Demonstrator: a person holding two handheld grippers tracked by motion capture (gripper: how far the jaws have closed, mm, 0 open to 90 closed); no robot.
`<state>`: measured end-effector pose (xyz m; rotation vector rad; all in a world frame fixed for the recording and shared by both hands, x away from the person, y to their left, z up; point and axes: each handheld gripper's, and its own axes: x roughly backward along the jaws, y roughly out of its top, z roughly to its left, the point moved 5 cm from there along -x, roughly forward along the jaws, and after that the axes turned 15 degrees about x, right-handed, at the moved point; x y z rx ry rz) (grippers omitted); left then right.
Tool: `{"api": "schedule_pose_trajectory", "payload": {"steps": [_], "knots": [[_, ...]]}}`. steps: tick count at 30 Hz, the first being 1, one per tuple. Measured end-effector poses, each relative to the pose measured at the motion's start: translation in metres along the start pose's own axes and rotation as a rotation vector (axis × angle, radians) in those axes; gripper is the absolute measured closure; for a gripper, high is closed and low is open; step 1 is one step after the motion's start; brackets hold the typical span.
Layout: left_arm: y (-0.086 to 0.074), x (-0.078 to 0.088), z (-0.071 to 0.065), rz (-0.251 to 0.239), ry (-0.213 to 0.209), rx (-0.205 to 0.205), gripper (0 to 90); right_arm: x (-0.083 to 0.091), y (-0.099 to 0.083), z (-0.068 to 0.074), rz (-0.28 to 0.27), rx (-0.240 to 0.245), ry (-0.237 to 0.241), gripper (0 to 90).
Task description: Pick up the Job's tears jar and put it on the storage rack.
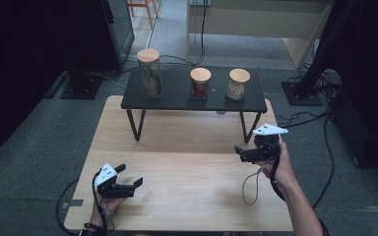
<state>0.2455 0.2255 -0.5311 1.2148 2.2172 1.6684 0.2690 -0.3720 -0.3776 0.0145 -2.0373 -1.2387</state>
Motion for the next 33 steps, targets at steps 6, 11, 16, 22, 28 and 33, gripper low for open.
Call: {"api": "schedule_pose_trajectory", "payload": {"steps": [6,11,16,22,28,33], "knots": [[0.000,0.000,0.000,0.004,0.000,0.000,2.3,-0.003,-0.019,0.006,-0.019,0.015,0.005,0.1],[0.000,0.000,0.000,0.003,0.003,-0.001,2.3,-0.012,-0.036,0.013,-0.020,0.022,0.011,0.1],[0.000,0.000,0.000,0.003,0.004,0.001,2.3,-0.019,-0.050,0.017,-0.025,0.009,0.016,0.0],[0.000,-0.001,0.000,0.002,0.004,0.004,2.3,-0.026,-0.065,0.020,-0.022,-0.007,0.012,0.0],[0.000,-0.001,0.000,0.003,0.005,0.001,2.3,-0.028,-0.080,0.023,-0.020,-0.026,-0.001,0.0],[0.000,-0.001,-0.001,0.002,0.009,-0.001,2.3,-0.031,-0.093,0.026,-0.005,-0.033,-0.011,0.1]]}}
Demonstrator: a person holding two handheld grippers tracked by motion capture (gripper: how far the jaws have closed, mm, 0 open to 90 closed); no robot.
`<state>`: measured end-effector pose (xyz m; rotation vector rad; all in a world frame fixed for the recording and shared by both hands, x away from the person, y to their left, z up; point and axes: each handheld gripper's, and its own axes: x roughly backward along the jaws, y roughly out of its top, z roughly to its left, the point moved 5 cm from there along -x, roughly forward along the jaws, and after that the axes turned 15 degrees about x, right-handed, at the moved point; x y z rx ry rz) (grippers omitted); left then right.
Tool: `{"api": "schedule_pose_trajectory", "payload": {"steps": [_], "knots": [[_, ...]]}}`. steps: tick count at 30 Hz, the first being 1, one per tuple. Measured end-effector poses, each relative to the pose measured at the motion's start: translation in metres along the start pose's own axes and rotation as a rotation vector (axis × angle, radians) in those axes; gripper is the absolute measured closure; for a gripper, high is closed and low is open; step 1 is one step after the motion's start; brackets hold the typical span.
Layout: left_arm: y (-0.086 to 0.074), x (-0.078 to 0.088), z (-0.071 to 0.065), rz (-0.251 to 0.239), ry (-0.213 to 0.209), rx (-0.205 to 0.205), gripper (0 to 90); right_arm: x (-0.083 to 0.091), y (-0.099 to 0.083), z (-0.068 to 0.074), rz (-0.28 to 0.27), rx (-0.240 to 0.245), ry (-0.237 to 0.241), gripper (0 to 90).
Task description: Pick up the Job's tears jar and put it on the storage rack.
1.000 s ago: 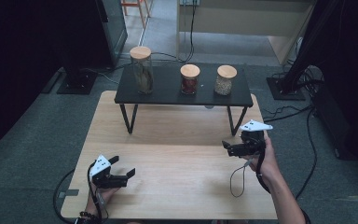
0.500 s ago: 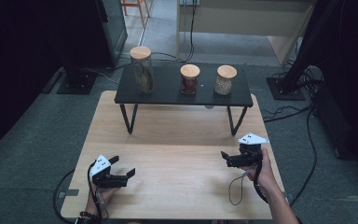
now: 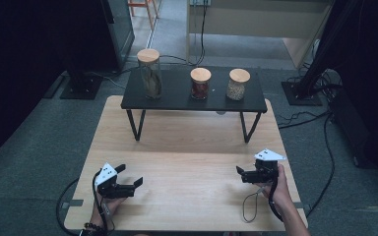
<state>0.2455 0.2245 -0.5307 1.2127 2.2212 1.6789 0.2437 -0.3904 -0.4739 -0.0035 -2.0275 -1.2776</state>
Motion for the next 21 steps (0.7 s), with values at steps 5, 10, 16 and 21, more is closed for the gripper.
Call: {"api": "schedule_pose_trajectory", "payload": {"steps": [5,10,16,21], "knots": [[0.000,0.000,0.000,0.000,0.001,0.000,2.3,-0.003,-0.012,0.003,0.009,-0.014,-0.007,0.0],[0.000,0.000,-0.001,0.000,0.003,0.000,2.3,-0.004,-0.023,0.005,0.011,-0.027,-0.012,0.1],[0.000,0.000,-0.001,0.001,0.005,0.001,2.3,-0.006,-0.035,0.007,0.017,-0.044,-0.022,0.1],[0.000,0.000,-0.001,0.002,0.008,-0.001,2.3,-0.008,-0.043,0.010,0.027,-0.056,-0.027,0.1]]}}
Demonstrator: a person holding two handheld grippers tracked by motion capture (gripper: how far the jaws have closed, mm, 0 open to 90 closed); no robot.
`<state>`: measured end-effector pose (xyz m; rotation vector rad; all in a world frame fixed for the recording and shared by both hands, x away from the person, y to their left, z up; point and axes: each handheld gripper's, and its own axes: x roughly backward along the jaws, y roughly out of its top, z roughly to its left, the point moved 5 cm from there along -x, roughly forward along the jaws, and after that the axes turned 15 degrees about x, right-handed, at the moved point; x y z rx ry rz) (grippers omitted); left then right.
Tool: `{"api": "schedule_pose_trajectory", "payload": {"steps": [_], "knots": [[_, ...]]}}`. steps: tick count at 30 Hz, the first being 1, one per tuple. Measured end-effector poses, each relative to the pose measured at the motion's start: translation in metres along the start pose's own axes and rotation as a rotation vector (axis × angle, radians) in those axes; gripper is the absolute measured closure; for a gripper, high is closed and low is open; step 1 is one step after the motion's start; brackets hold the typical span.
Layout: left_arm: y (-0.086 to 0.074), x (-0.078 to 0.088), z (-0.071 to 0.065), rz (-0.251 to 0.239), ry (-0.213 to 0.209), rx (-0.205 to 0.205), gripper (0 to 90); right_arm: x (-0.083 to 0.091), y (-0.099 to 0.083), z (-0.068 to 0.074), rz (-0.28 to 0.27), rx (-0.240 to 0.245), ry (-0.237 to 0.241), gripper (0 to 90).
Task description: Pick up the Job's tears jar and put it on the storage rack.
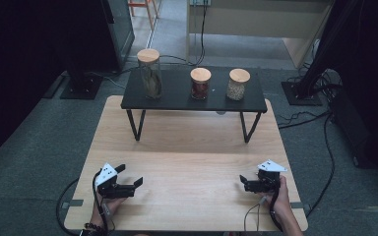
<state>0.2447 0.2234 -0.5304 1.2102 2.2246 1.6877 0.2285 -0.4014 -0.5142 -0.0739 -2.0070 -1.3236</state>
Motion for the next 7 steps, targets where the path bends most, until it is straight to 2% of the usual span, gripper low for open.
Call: {"api": "schedule_pose_trajectory", "payload": {"steps": [7], "knots": [[0.0002,0.0000,-0.0002,0.001,0.003,-0.001,2.3,0.0013,-0.0036,0.0010,-0.018,-0.005,0.000,0.1]]}}
